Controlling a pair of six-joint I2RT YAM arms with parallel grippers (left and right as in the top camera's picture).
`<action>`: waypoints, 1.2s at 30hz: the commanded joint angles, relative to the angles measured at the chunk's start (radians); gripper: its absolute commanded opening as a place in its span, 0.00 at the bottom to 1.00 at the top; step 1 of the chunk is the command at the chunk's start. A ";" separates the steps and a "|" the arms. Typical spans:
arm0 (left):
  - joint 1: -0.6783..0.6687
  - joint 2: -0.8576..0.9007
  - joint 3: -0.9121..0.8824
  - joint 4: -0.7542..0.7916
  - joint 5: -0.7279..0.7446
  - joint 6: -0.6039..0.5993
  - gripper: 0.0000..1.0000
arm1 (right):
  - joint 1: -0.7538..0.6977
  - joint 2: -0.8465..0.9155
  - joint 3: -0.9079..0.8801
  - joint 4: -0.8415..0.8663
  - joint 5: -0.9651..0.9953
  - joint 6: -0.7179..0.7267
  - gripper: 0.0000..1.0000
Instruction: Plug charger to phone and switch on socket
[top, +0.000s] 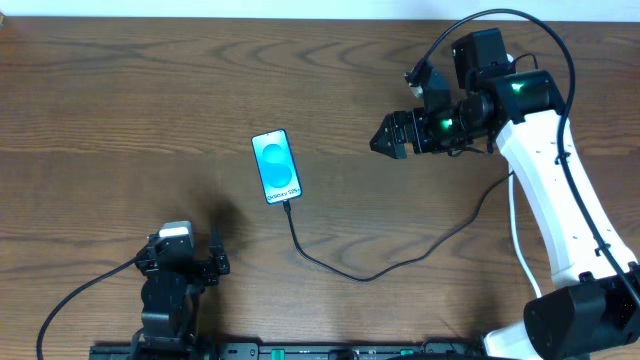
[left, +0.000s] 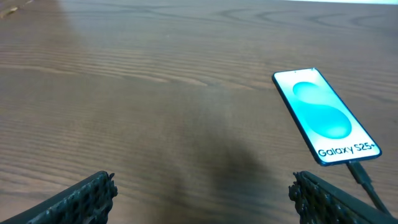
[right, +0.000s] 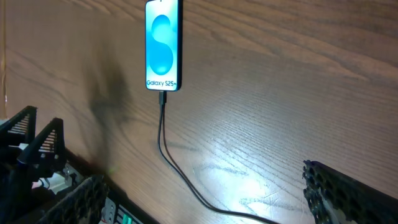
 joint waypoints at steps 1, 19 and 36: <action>-0.005 -0.018 -0.020 0.003 -0.013 -0.001 0.93 | 0.005 -0.014 0.005 -0.011 -0.004 -0.012 0.99; -0.017 -0.017 -0.020 0.003 -0.013 -0.001 0.93 | 0.005 -0.014 0.005 -0.030 -0.004 -0.012 0.99; -0.017 -0.016 -0.020 0.003 -0.013 -0.001 0.93 | 0.005 -0.014 0.005 -0.024 0.166 0.029 0.99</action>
